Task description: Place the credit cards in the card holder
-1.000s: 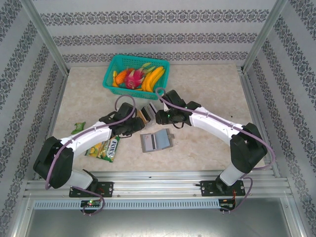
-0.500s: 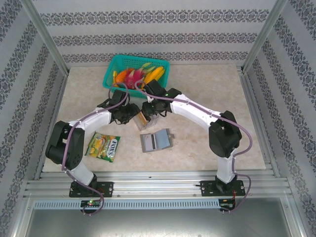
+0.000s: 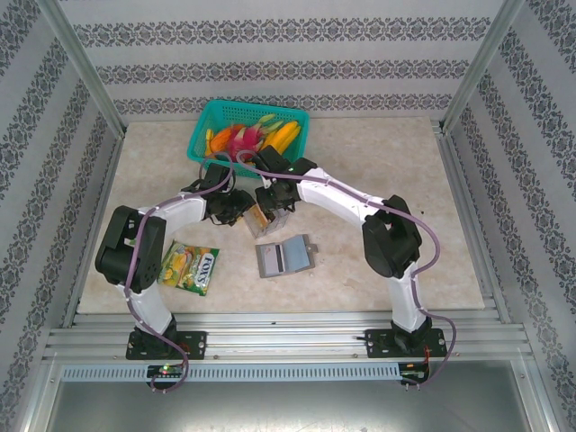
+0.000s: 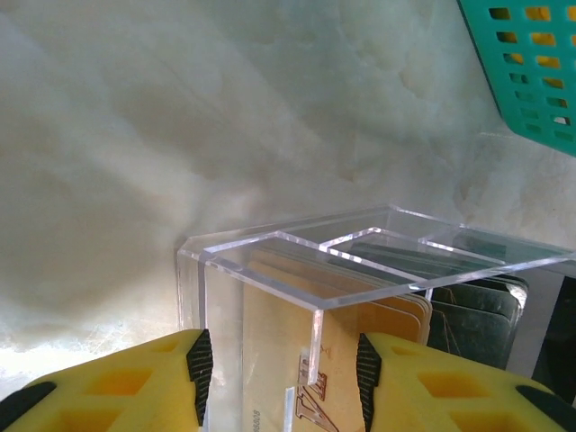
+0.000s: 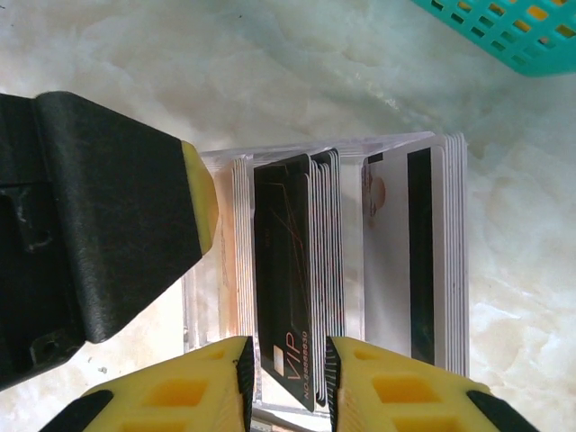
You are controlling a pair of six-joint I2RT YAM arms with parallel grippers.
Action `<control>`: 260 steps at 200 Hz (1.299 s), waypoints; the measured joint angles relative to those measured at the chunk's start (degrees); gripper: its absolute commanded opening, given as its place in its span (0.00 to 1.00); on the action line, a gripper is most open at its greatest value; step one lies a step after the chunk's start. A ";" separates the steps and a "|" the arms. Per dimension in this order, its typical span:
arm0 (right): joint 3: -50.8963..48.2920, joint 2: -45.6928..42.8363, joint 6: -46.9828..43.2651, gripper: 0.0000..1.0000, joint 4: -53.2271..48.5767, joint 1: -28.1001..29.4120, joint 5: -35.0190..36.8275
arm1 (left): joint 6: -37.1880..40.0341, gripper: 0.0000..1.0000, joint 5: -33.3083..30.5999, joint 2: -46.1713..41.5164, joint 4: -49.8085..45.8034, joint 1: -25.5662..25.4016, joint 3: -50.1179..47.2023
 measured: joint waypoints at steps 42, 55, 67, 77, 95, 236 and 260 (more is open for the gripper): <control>0.79 0.92 0.00 0.31 -0.37 0.00 -0.02 | -0.42 0.40 0.02 -0.02 1.18 0.07 -0.68; 1.68 1.66 -0.02 0.32 -0.76 0.00 -0.02 | -0.50 0.36 0.00 -0.02 1.20 0.07 -0.87; 2.45 2.36 -0.09 0.32 -1.09 0.02 0.07 | -0.57 0.35 0.00 -0.02 1.20 0.07 -0.94; 3.23 3.02 -0.22 0.32 -1.68 0.15 0.46 | -0.57 0.34 -0.02 -0.02 1.22 0.07 -0.94; 4.57 4.22 -0.48 0.33 -2.40 0.26 1.60 | -0.57 0.32 -0.02 -0.02 1.27 0.07 -1.09; 9.64 10.56 -4.00 0.38 -6.21 2.78 10.91 | -0.59 0.26 0.39 -0.59 5.51 0.09 -3.50; 9.70 10.69 -4.07 0.39 -6.45 2.93 12.96 | -0.59 0.25 0.46 -0.59 5.75 0.09 -3.56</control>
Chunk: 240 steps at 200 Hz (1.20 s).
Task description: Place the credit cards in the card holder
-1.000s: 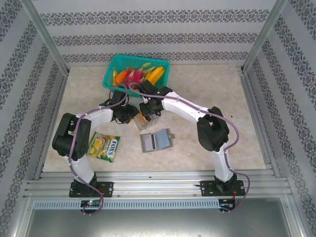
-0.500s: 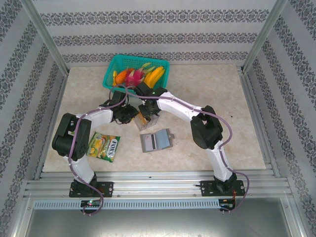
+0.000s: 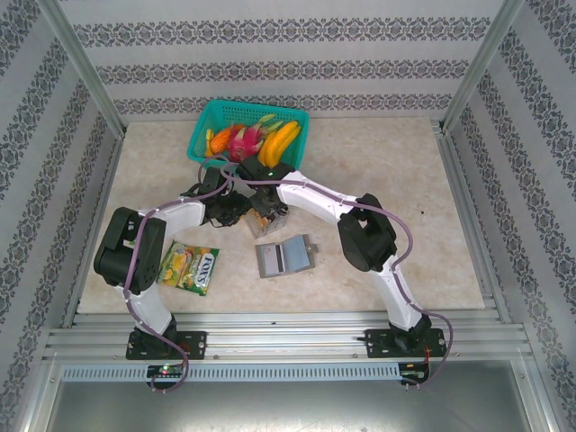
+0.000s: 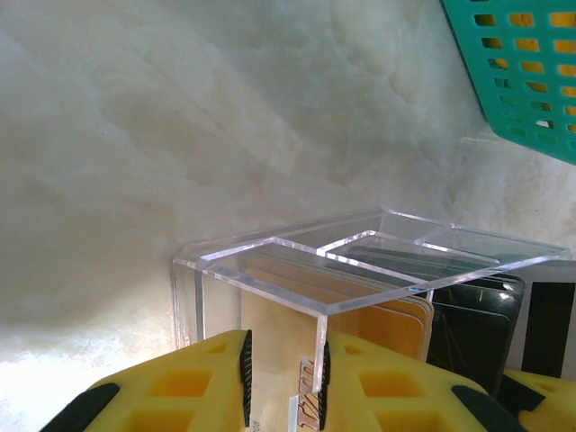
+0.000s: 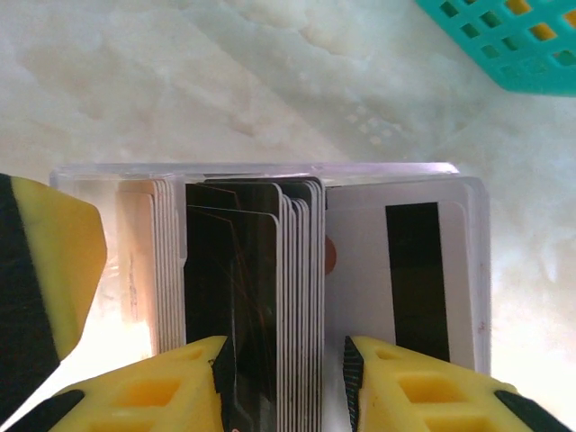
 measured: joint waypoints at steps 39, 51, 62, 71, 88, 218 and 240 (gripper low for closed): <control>0.39 0.00 -0.07 0.38 -0.17 0.39 3.04 | 0.00 0.25 0.00 -0.09 0.85 0.00 -0.44; 0.42 0.00 -0.26 0.38 -0.17 0.59 3.56 | 0.00 0.25 0.00 -0.11 1.01 0.00 -0.52; 0.46 0.00 -0.61 0.38 -0.22 0.59 3.82 | -0.02 0.25 0.00 -0.11 1.03 0.00 -0.52; 0.48 0.00 -0.66 0.37 -0.28 0.59 3.93 | -0.02 0.25 0.00 -0.11 1.03 0.00 -0.52; 0.57 0.00 -0.74 0.34 -0.33 0.70 3.93 | 0.00 0.25 0.00 -0.15 1.05 0.00 -0.57; 0.96 -0.11 -1.03 0.15 -0.28 1.07 4.17 | 0.00 0.25 0.00 -0.20 1.05 0.00 -0.59; 0.96 -0.11 -1.01 0.13 -0.31 1.07 4.20 | -0.02 0.25 0.00 -0.20 1.05 0.00 -0.59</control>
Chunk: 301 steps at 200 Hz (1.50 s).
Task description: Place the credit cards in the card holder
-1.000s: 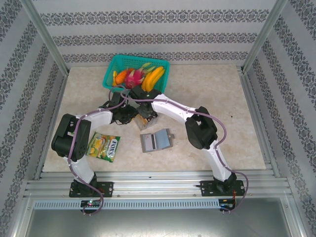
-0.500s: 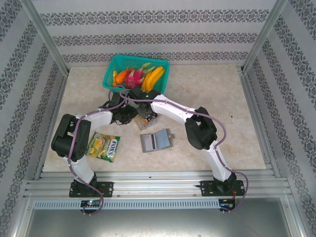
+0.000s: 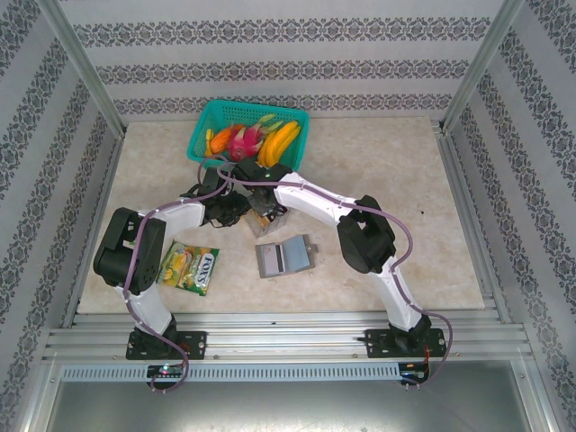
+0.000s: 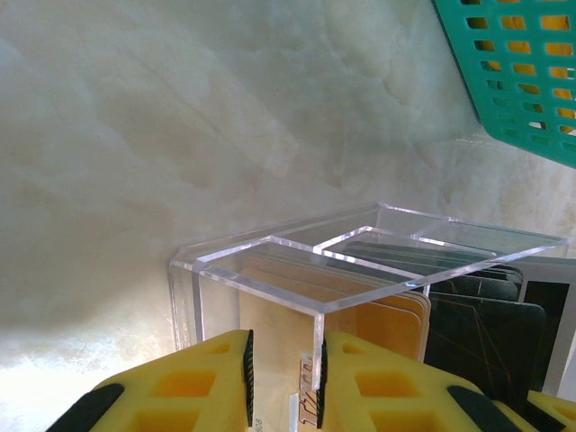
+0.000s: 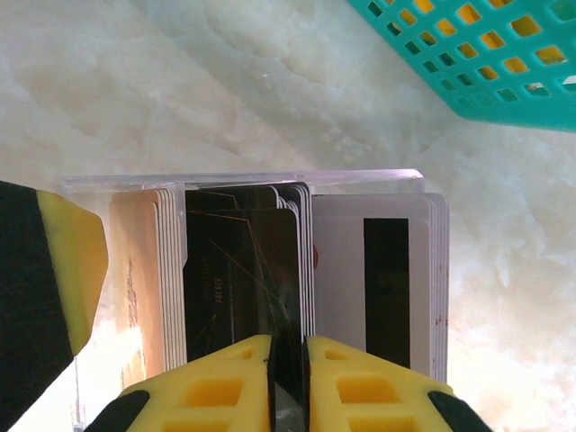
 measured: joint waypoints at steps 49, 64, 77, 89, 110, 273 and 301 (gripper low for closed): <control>0.00 -0.81 -0.02 0.05 0.07 0.00 -0.22 | 0.02 0.25 0.00 0.00 0.00 0.00 0.00; 0.00 -1.18 -0.02 0.03 0.04 0.26 -0.55 | 0.02 0.25 0.02 0.00 0.15 0.00 0.00; 0.00 -1.42 -0.02 0.02 -0.02 0.37 -0.87 | 0.02 0.25 0.02 0.00 0.17 0.00 0.00; 0.00 -1.70 0.00 0.02 -0.04 0.37 -1.36 | 0.02 0.25 0.04 0.00 0.17 0.00 0.00; -0.02 -2.45 0.13 0.01 -0.02 0.26 -2.16 | 0.02 0.25 0.15 0.00 0.17 0.00 0.00; -24.30 -26.53 15.43 0.00 16.28 -11.98 -29.05 | 0.83 0.48 0.70 -6.29 0.24 0.00 -1.16; -30.47 -29.05 21.09 0.00 23.43 -14.69 -36.44 | 0.83 0.55 3.04 -9.84 2.49 0.00 -2.08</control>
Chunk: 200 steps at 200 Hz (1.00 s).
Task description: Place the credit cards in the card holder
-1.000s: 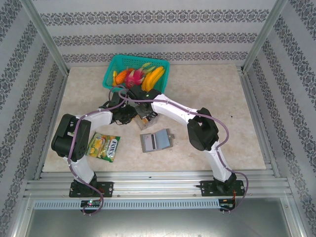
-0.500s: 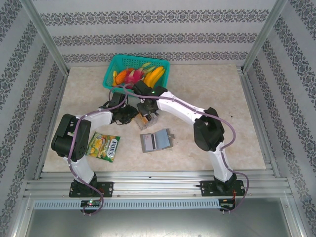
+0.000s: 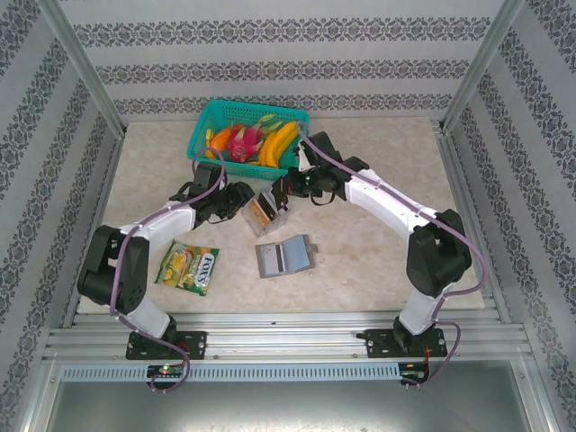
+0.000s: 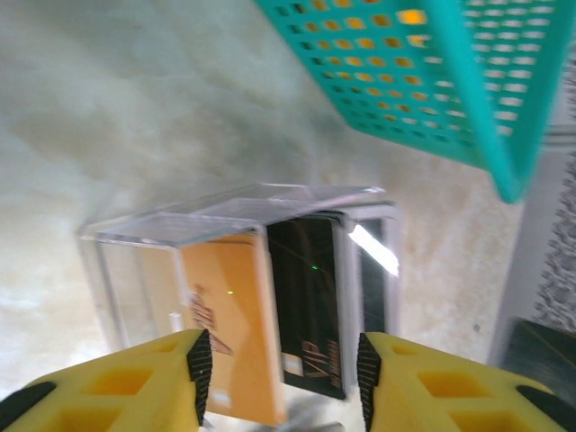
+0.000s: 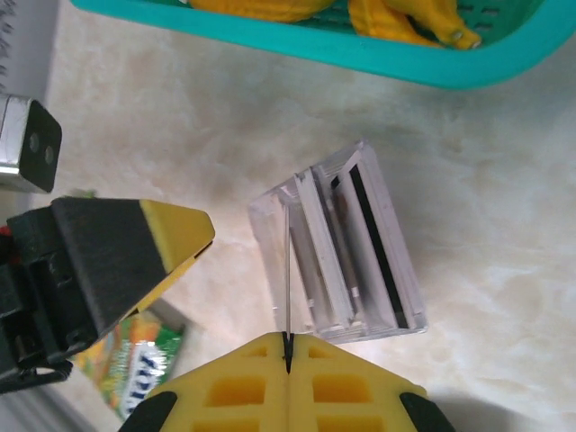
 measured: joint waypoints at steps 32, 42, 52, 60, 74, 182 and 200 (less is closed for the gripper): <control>-6.93 -3.61 6.19 0.00 7.80 -1.86 -7.10 | -2.16 0.64 6.19 -3.78 7.78 -0.02 -4.24; -8.48 -4.87 7.98 0.00 9.88 -2.43 -8.90 | -3.23 0.64 8.61 -4.81 10.29 -0.02 -5.20; -10.14 -6.23 9.60 0.00 12.57 -2.93 -10.56 | -4.26 0.64 10.73 -5.44 12.90 -0.04 -5.57; -11.41 -7.34 11.06 0.00 14.58 -3.37 -11.87 | -5.07 0.63 12.41 -5.70 14.93 -0.04 -5.60; -12.96 -8.74 13.33 0.00 17.46 -3.89 -14.14 | -6.51 0.57 14.99 -5.88 18.32 -0.04 -5.60; -16.41 -9.57 20.06 0.00 27.39 -5.33 -20.48 | -10.71 0.08 21.77 -5.77 27.04 -0.81 -4.98; -16.96 -9.57 20.33 0.02 27.43 -5.70 -20.61 | -10.88 0.03 21.97 -5.77 28.30 -0.87 -4.98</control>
